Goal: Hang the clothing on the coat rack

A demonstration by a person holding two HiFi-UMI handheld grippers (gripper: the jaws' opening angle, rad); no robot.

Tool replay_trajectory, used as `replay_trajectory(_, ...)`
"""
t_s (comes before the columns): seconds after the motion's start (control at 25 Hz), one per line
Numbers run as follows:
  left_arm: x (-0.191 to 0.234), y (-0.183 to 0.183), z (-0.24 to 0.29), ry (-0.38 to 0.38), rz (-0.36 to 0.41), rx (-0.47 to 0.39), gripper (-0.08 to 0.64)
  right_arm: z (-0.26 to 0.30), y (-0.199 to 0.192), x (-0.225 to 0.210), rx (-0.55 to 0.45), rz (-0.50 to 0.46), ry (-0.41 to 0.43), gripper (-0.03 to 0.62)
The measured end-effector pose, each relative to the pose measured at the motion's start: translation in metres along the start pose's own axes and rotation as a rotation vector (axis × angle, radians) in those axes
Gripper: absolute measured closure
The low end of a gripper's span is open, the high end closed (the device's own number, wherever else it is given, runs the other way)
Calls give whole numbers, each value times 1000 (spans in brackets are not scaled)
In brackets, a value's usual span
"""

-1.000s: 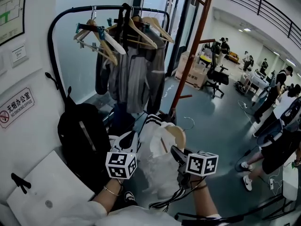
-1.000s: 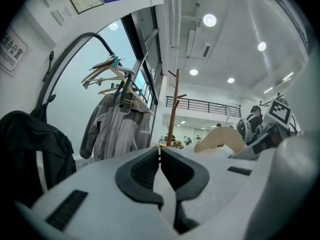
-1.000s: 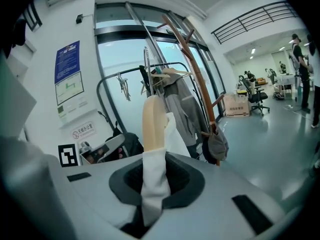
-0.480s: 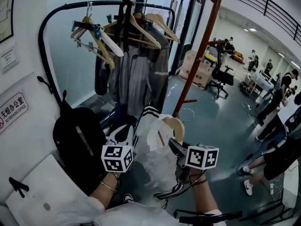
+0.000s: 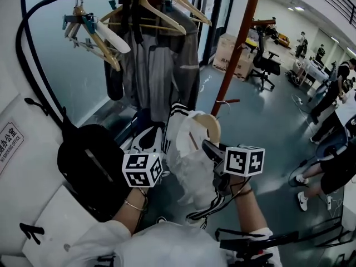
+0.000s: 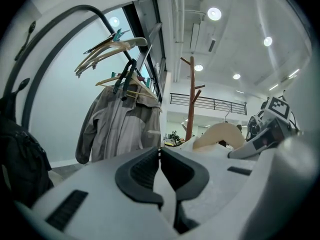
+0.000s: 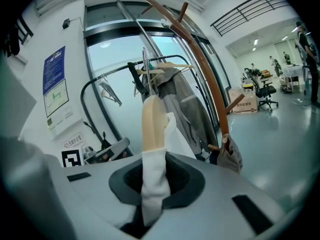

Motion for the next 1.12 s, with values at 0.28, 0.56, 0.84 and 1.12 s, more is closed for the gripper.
replay_trajectory(0.28,8,-10,34,-16,-16,28,540,25,8,-18,14,12,-1,546)
replay_trajectory(0.56,1,-23,52,-19,-31,73,541,36,11,-33,25,11,-4,546)
replay_trajectory(0.84,0,-11,60,65,-29,50,541,52,34,-42,73,6,49,546)
replay_trajectory(1.12,-1,-6,57,107,-13,35,541,62,39,-43,90,-14,89,545)
Point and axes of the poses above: the fingertips, and each gripper's own axes: z forward along the fingers, x to its left, y out of its top, the point moved 10 cm from there along -z, backward along the fingers, and after that the axes turned 1 degree about y, right-handed, at the moved point
